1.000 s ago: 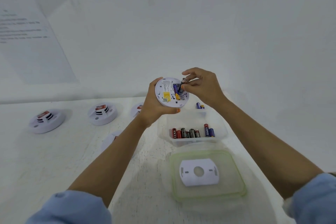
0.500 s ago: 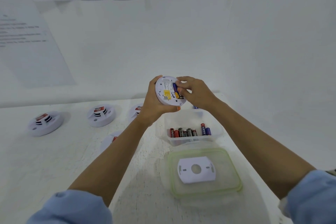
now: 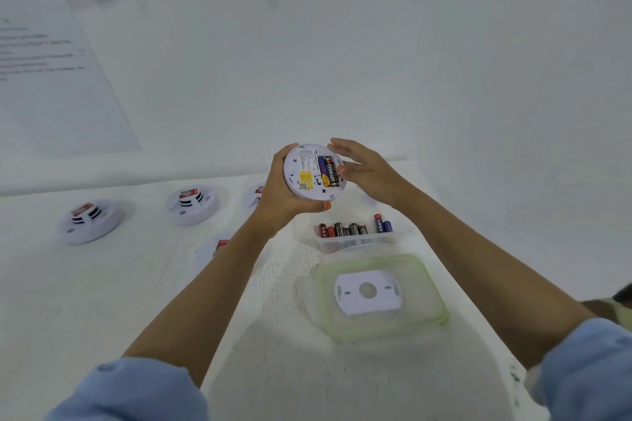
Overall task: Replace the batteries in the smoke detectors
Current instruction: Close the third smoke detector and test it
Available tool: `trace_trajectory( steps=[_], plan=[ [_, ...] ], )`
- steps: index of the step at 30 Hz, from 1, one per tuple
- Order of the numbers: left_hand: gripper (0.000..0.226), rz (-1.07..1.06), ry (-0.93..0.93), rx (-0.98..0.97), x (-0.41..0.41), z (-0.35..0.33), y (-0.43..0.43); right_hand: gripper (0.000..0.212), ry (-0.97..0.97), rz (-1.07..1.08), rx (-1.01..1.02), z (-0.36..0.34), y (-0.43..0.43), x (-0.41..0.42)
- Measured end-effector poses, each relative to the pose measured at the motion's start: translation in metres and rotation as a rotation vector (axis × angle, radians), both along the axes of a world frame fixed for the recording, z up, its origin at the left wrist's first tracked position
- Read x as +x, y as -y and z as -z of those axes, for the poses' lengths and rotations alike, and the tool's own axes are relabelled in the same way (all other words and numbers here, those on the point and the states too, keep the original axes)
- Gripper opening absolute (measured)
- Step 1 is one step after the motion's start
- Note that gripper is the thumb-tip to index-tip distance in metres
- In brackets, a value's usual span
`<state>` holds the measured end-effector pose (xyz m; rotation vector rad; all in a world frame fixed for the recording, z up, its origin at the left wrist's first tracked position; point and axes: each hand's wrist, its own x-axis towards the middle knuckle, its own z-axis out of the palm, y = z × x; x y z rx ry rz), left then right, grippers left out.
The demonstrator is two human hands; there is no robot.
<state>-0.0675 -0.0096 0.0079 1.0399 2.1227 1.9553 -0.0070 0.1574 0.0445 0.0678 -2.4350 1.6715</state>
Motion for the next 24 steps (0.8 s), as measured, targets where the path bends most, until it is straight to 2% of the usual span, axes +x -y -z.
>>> trace_trajectory(
  steps=[5,8,11,14,18,21,24],
  plan=[
    [0.097,0.03,0.002,-0.036,0.028,0.008,0.018,0.054,0.045,0.004,-0.033,0.004,0.01,0.032],
    [0.1,0.022,-0.002,-0.058,0.045,0.013,0.03,0.05,0.061,0.004,-0.055,0.006,0.013,0.055],
    [0.104,0.001,-0.014,-0.08,0.062,0.016,0.041,0.037,0.054,-0.008,0.128,0.01,0.006,0.08],
    [0.106,-0.029,-0.003,-0.078,0.081,0.018,0.049,0.032,0.188,-0.086,0.353,0.018,0.001,0.1],
    [0.104,-0.035,0.017,-0.095,0.103,0.023,0.053,0.051,0.36,-0.173,0.671,0.044,0.0,0.113],
    [0.104,-0.038,0.033,-0.1,0.114,0.026,0.056,0.067,0.385,-0.217,0.783,0.051,0.001,0.113],
    [0.105,-0.041,0.048,-0.095,0.119,0.029,0.059,0.074,0.395,-0.242,0.848,0.047,0.002,0.108]
  ],
)
